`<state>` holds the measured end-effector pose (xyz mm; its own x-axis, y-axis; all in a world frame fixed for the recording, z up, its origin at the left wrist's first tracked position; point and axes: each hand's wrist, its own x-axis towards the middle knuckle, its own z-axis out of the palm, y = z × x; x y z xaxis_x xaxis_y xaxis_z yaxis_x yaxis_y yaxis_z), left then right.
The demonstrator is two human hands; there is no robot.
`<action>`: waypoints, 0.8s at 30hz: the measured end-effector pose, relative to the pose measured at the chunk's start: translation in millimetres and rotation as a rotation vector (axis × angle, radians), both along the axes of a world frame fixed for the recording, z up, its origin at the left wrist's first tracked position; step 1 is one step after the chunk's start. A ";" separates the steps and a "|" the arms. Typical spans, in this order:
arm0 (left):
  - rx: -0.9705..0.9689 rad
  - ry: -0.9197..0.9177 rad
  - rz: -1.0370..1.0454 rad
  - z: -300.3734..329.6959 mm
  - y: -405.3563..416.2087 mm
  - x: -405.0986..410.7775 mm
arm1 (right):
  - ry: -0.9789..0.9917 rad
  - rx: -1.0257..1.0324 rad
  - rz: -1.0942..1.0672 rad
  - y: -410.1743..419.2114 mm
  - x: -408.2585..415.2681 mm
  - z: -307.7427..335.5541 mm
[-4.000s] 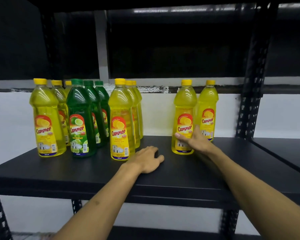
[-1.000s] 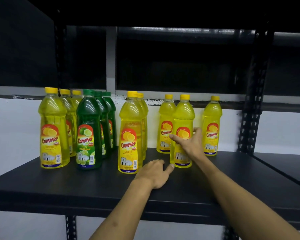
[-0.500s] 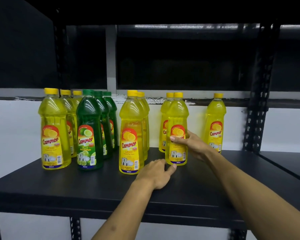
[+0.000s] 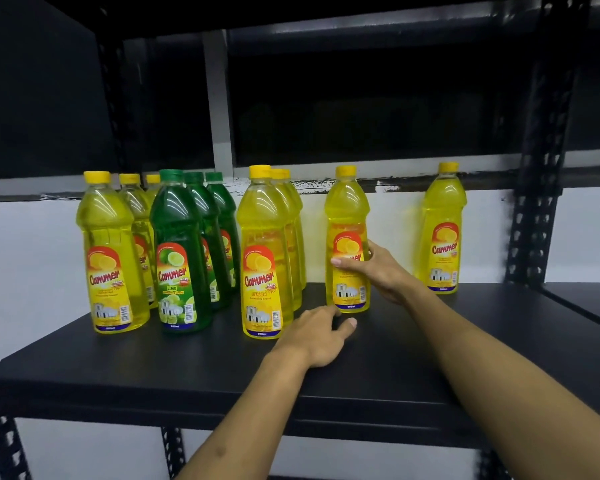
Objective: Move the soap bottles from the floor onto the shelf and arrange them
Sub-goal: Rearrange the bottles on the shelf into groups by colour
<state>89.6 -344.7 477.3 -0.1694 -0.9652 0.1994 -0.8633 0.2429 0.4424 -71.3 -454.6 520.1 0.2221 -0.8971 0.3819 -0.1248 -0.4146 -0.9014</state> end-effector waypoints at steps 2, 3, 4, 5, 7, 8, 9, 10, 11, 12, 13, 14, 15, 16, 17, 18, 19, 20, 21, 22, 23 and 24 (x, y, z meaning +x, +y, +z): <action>0.006 0.000 0.006 0.1 -0.6 -0.2 | 0.002 -0.031 -0.042 2.2 3.7 -2.5; 0.010 -0.004 0.009 0.2 -0.7 -0.3 | 0.008 -0.046 -0.068 3.5 5.6 -3.3; 0.013 -0.009 0.012 0.3 -0.5 -0.4 | 0.015 -0.053 -0.093 3.0 7.5 -4.4; 0.015 -0.014 0.015 0.5 -0.3 -0.5 | 0.022 -0.060 -0.112 2.4 9.1 -5.6; 0.015 -0.025 0.018 1.4 0.6 -0.9 | 0.033 -0.065 -0.124 0.1 10.8 -8.2; 0.013 -0.030 0.019 1.7 1.1 -1.0 | 0.036 -0.064 -0.122 -1.9 10.5 -9.4; 0.012 -0.031 0.020 1.9 1.6 -1.1 | 0.039 -0.064 -0.120 -2.3 10.4 -9.8; 0.014 -0.031 0.021 2.3 1.8 -1.2 | 0.040 -0.063 -0.117 -1.9 10.4 -9.7; 0.016 -0.030 0.023 2.4 1.9 -1.4 | 0.039 -0.061 -0.117 -1.0 10.4 -9.2; 0.019 -0.030 0.024 2.6 2.2 -1.5 | 0.037 -0.058 -0.117 -0.5 10.5 -8.6; 0.021 -0.031 0.024 2.9 2.4 -1.7 | 0.038 -0.058 -0.115 0.8 10.9 -7.6; 0.022 -0.032 0.023 3.2 3.0 -1.8 | 0.042 -0.060 -0.112 1.0 11.1 -7.3; 0.023 -0.030 0.025 3.5 3.4 -2.0 | 0.042 -0.061 -0.108 2.9 11.4 -6.6; 0.025 -0.027 0.027 3.8 3.9 -2.1 | 0.043 -0.059 -0.105 4.1 11.5 -6.2; 0.026 -0.026 0.031 3.9 4.3 -2.2 | 0.041 -0.060 -0.104 5.5 11.6 -5.7; 0.028 -0.026 0.033 4.0 4.5 -2.2 | 0.041 -0.065 -0.101 6.1 11.4 -5.7; 0.029 -0.028 0.035 3.9 4.7 -2.2 | 0.035 -0.067 -0.099 7.5 11.7 -5.1; 0.030 -0.031 0.035 4.1 4.7 -2.4 | 0.033 -0.069 -0.102 8.0 11.7 -5.3; 0.029 -0.034 0.035 4.0 4.9 -2.5 | 0.034 -0.074 -0.107 9.5 12.2 -5.2; 0.028 -0.034 0.034 4.3 5.7 -2.8 | 0.041 -0.079 -0.108 9.0 12.4 -5.8; 0.023 -0.032 0.033 4.6 6.5 -3.2 | 0.044 -0.079 -0.117 8.9 13.2 -6.5; 0.018 -0.030 0.030 4.8 7.6 -3.4 | 0.047 -0.079 -0.123 8.1 13.5 -7.1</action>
<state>86.2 -337.2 482.2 -0.1454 -0.9733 0.1775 -0.8829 0.2086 0.4206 -57.8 -446.5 512.9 0.1313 -0.8863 0.4441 -0.2200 -0.4628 -0.8587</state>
